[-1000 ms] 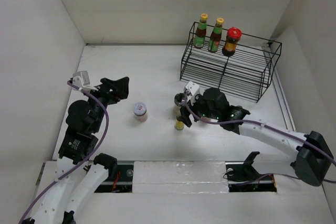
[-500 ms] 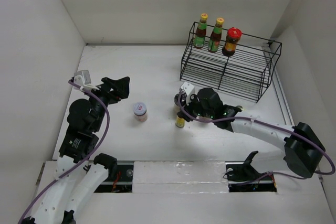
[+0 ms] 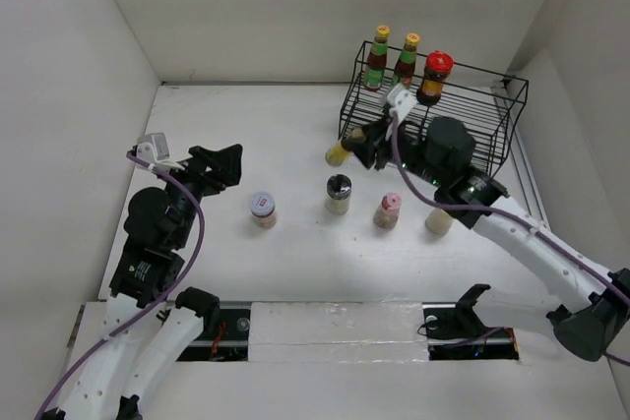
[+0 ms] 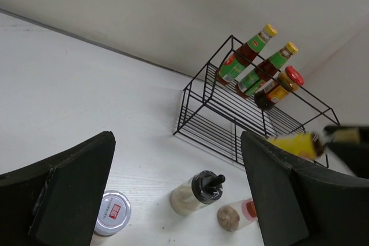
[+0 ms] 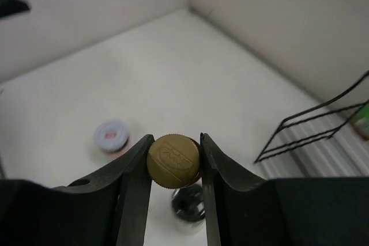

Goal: Organize the condiment bottles

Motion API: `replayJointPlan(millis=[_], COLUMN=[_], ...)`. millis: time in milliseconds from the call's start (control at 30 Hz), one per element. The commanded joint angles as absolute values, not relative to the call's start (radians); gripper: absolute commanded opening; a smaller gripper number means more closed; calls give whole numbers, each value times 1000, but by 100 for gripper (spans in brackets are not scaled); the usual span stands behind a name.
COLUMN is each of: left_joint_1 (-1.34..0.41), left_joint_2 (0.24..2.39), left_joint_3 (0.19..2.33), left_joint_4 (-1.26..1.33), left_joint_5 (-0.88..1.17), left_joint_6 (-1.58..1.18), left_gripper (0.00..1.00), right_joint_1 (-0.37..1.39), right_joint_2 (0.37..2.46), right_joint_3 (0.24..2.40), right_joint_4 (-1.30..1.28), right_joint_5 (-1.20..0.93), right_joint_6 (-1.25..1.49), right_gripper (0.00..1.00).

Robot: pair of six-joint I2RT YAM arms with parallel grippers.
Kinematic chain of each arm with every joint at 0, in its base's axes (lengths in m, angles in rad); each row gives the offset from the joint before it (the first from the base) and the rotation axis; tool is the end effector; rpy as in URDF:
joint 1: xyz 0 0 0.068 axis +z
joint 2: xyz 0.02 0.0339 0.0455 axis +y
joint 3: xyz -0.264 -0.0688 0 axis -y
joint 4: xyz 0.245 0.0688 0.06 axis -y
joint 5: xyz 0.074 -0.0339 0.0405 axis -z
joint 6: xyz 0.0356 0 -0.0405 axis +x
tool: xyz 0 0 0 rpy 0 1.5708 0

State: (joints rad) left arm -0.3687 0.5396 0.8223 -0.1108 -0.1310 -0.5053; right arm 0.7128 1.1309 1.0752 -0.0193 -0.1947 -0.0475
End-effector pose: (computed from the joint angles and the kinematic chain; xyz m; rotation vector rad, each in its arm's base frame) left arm 0.1134 -0.0388 0.3938 -0.2082 1.4148 -0.6324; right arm 0.1953 0.1780 0.3905 -0.7648 1.5037 0.6641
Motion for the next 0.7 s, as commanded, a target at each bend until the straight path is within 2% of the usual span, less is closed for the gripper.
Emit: replayJointPlan(millis=[0,333,667], left_joint_1=[-364,-364,-364], left_joint_2=[518,509,528], left_joint_3=[824,824,824], left_joint_4=[-69,-78,-78], left_joint_5=[-129,-126,-126], left_joint_6=[-491,-491,-491], left_gripper=[86,86,86], right_joint_1=[625,387,324], right_joint_2=[1191,1569,1756], right_joint_3=[1230,1610,1750], right_joint_4=[112,77,9], right_joint_5=[-167,-270,-290], right_joint_6=[-95,-95,-106], right_gripper=[12,10,9])
